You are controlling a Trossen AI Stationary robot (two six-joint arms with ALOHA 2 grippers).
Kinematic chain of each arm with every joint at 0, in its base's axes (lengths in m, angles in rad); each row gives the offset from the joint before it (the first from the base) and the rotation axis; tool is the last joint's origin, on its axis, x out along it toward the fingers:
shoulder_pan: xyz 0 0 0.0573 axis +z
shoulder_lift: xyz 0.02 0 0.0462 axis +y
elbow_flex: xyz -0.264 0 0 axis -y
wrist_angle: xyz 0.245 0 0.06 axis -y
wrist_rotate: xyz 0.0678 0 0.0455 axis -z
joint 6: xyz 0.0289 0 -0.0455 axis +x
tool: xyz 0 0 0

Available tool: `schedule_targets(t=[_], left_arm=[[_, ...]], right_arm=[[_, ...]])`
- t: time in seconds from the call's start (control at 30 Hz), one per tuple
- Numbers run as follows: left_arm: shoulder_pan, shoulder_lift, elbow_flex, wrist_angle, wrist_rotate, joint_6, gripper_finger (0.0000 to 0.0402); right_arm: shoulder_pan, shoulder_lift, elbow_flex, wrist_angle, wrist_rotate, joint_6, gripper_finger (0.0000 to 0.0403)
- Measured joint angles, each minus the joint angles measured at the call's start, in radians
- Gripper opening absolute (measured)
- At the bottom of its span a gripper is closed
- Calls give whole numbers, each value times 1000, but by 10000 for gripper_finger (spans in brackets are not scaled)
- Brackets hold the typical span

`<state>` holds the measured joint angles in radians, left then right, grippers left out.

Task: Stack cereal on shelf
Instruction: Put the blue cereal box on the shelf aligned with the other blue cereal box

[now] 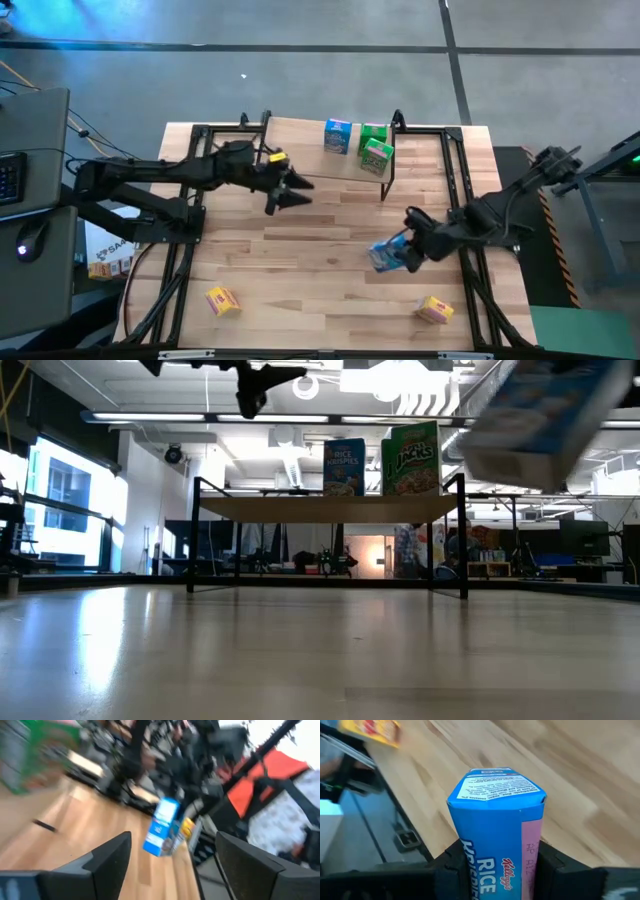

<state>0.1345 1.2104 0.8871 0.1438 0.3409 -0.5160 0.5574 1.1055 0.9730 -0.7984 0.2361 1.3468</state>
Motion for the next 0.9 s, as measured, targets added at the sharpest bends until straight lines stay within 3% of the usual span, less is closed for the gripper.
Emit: schedule_targets(t=[0.27, 0.5, 0.9], left_arm=[[-55, 166, 94, -44, 216, 50, 285], [-79, 292, 147, -43, 344, 73, 285], [-85, 387, 153, -15, 311, 99, 285]], right_arm=[[-137, 33, 0, 189, -27, -202, 117], [-207, 101, 0, 369, -84, -318, 117], [-256, 194, 1, 534, -163, -398, 117]])
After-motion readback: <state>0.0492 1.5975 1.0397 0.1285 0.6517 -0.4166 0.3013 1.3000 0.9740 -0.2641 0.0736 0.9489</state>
